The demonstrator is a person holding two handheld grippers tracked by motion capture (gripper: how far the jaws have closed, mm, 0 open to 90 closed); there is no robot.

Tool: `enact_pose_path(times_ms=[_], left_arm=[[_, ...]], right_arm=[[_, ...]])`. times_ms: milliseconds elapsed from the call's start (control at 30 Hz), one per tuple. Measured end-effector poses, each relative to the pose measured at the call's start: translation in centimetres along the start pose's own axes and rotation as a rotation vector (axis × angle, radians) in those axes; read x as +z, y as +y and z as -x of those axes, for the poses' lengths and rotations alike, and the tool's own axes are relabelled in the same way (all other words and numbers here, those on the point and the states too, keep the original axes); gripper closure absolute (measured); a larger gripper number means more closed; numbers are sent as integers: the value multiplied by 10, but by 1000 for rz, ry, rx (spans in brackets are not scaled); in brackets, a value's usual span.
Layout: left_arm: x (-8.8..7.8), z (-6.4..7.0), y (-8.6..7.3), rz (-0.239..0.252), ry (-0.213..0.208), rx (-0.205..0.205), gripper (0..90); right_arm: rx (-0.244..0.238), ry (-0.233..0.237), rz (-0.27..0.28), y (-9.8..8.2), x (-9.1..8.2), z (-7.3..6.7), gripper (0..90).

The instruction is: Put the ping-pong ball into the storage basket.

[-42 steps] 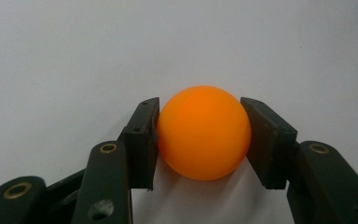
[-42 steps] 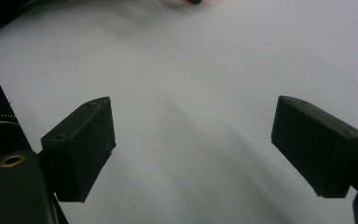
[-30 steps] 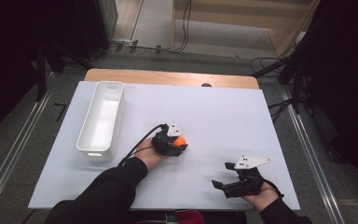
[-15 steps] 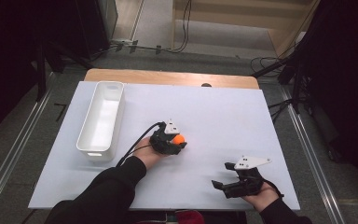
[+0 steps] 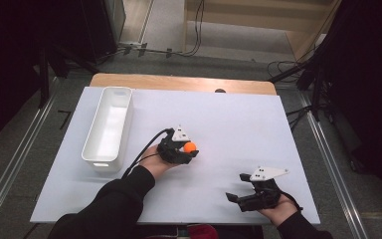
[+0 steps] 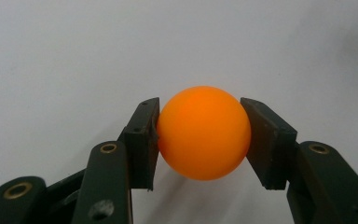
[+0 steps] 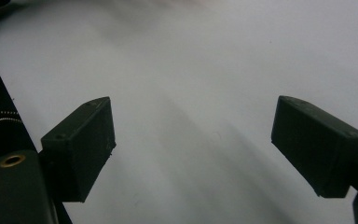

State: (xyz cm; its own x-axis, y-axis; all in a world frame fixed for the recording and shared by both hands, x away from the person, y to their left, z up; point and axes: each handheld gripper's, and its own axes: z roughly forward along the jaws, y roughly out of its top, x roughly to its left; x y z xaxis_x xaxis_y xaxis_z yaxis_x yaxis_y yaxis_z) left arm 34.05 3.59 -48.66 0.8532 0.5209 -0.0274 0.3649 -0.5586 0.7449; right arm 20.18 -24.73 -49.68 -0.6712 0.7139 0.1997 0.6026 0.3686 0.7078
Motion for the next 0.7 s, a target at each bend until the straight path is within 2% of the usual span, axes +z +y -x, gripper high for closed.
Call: enact_pose_path(times_ms=[267,700], left_arm=[[-9,3,3,3,-8,23,502],[-23,5,7,7,-36,9,502]], right_arm=[[-4,-2,4,0,0,0,122],[-2,-1,2,0,0,1,122]])
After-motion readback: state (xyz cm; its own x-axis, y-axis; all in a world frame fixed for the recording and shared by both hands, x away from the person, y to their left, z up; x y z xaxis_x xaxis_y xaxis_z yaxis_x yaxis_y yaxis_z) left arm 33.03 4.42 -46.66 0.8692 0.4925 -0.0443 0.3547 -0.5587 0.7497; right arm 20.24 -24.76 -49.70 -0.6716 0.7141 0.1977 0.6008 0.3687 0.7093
